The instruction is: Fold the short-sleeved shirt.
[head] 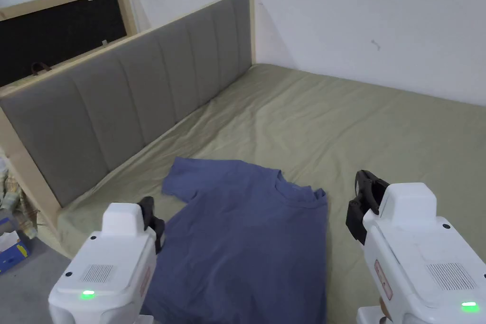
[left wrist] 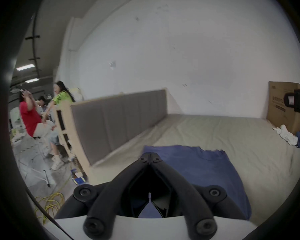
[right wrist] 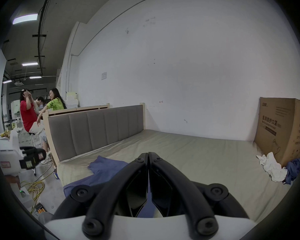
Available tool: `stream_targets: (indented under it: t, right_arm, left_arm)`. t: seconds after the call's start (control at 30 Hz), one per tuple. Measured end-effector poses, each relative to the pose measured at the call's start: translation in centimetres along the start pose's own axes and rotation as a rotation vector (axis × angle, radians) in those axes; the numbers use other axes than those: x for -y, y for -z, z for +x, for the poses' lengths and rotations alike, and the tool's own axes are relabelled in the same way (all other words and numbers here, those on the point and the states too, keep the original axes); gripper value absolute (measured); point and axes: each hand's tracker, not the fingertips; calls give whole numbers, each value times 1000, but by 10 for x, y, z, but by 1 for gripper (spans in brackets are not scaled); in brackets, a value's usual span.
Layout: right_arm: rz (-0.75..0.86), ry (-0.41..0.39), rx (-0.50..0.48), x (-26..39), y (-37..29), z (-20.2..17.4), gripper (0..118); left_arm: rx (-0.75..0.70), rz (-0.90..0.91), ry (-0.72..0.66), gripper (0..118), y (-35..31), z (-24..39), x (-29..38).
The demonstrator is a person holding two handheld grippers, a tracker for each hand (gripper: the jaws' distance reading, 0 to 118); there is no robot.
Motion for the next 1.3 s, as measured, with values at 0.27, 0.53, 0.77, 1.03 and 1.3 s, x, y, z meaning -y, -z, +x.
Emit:
stream_targets:
  t: [0.27, 0.53, 0.77, 1.03, 1.3]
  right_arm:
    - [-43, 15, 89, 11, 0, 41, 0]
    - [-110, 3, 172, 29, -3, 75, 0]
    - [-151, 14, 219, 37, -12, 89, 0]
    - [-161, 37, 224, 41, -20, 100, 0]
    - [-106, 49, 213, 26, -46, 105, 0]
  left_arm:
    - [166, -318, 60, 0, 103, 65, 17]
    - [163, -624, 59, 112, 201, 106, 59]
    - [157, -828, -2, 82, 235, 118, 94]
    - [200, -741, 99, 0, 211, 127, 80]
    - [358, -554, -103, 0, 150, 106, 8]
